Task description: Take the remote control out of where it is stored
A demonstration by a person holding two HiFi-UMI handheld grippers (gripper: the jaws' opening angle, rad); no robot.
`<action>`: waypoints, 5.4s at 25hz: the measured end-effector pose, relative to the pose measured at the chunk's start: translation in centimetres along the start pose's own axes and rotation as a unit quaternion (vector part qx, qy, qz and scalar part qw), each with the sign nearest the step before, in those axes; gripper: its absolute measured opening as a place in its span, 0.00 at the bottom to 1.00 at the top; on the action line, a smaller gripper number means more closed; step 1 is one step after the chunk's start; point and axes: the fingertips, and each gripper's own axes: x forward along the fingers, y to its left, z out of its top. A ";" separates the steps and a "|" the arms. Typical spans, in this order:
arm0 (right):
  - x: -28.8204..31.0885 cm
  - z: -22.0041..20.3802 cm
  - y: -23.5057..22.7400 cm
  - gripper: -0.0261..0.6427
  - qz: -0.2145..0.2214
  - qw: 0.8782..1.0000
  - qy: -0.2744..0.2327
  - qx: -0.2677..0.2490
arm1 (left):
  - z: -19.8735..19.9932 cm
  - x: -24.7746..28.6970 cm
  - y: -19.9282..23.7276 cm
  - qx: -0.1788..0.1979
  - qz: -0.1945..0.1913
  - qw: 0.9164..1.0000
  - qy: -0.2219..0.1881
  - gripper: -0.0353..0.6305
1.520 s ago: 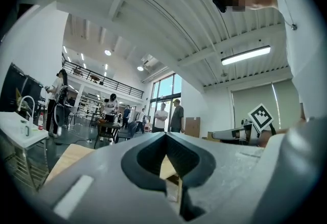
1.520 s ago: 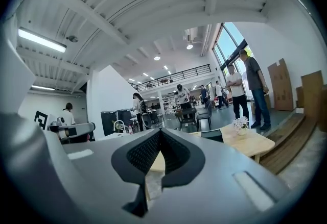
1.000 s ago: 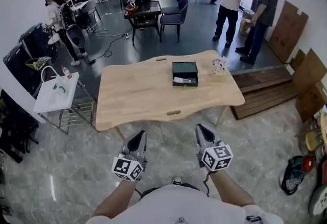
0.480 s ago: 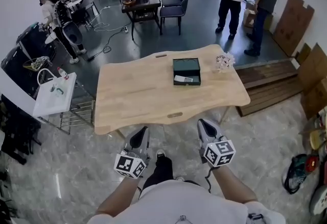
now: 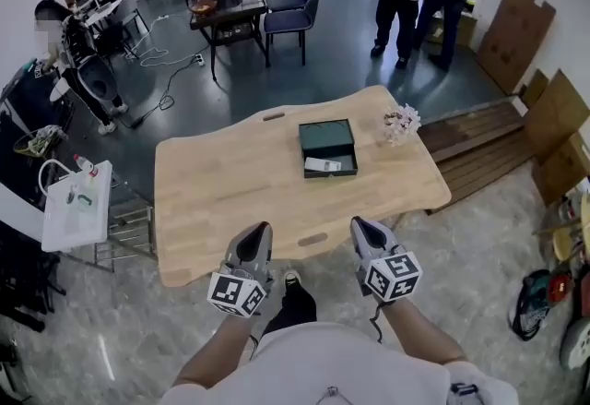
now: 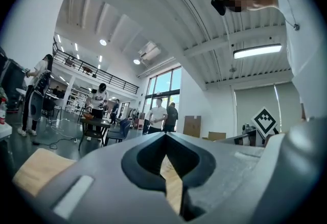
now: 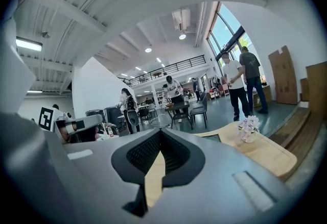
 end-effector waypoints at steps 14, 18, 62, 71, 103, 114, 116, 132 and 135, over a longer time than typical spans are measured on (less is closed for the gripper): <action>16.3 6.2 -4.3 0.08 -0.041 0.999 -0.014 0.018 | 2.6 15.8 11.7 -0.004 -0.069 0.998 -0.013 0.05; 18.4 5.9 -6.0 0.08 -0.047 0.999 -0.006 0.025 | 1.2 18.3 13.2 -0.009 -0.070 0.998 -0.001 0.05; 21.3 -9.9 -30.2 0.08 -0.114 0.974 0.091 0.174 | -50.0 37.4 14.8 0.466 -0.408 0.536 0.574 0.46; 21.4 -11.0 -30.1 0.08 -0.114 0.971 0.105 0.180 | -51.6 37.7 14.7 0.478 -0.406 0.519 0.581 0.46; 20.8 1.4 -24.6 0.08 -0.103 0.991 0.030 0.077 | -21.8 40.7 10.9 0.264 -0.274 0.858 0.344 0.44; 23.3 9.4 -14.3 0.08 -0.010 1.000 -0.019 -0.013 | -1.9 27.4 16.4 0.075 -0.086 0.987 0.117 0.44; 23.7 10.5 -12.7 0.08 0.007 1.000 -0.019 -0.023 | -0.6 24.9 17.3 0.039 -0.050 0.993 0.095 0.44; 26.8 11.6 -5.1 0.08 0.085 0.994 -0.011 -0.064 | 2.6 18.5 16.5 -0.011 -0.012 1.000 -0.003 0.44; 26.7 11.4 -5.1 0.08 0.083 0.994 -0.007 -0.066 | 2.6 18.5 16.5 -0.014 -0.011 1.000 -0.006 0.44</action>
